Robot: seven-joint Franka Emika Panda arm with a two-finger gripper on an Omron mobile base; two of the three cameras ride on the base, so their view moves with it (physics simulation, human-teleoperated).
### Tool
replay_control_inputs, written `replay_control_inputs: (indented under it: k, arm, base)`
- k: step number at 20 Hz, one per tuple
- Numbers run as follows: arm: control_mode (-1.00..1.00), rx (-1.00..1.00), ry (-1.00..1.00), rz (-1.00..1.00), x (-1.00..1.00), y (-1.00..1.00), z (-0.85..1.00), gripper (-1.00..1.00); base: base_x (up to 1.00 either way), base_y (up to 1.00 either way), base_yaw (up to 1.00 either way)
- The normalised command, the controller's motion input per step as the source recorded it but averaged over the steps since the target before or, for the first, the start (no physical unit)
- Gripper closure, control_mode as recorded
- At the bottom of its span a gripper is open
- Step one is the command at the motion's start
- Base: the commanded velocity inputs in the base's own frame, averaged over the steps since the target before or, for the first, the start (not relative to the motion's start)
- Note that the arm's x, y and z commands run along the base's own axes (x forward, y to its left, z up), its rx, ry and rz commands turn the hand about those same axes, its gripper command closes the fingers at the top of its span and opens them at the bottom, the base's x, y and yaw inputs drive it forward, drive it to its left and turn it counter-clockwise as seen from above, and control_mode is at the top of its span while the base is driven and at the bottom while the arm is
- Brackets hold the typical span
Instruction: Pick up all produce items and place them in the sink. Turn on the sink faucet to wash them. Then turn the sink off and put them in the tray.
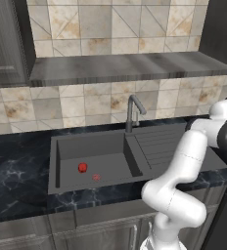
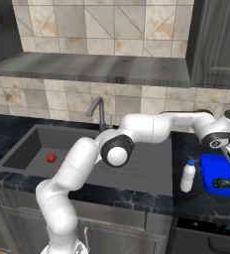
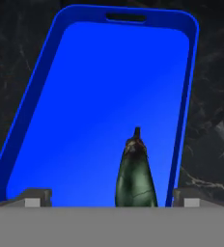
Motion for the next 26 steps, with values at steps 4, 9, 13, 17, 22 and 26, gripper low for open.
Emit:
replay_control_inputs:
  k: [4,9,13,17,22,26]
  arm:
    - [-1.0,-0.12,-0.16,0.02,-0.1,0.0,0.57,-1.0]
    - [-1.0,-0.13,-0.19,0.04,-0.26,0.1,0.55,-1.0]
    - [-1.0,-0.16,-0.15,0.05,-0.31,0.42,0.41,-1.0]
    - [-1.0,-0.22,-0.07,0.06,-0.22,0.76,0.27,-1.0]
    - [-1.0,-0.25,0.0,0.07,-0.08,0.98,0.25,-1.0]
    - [-1.0,-0.24,0.0,0.06,-0.08,1.0,0.19,-1.0]
  base:
    - [0.0,0.0,0.0]
    - [0.0,0.0,0.0]
    - [0.0,0.0,0.0]
    - [0.0,0.0,0.0]
    - [0.0,0.0,0.0]
    - [0.0,0.0,0.0]
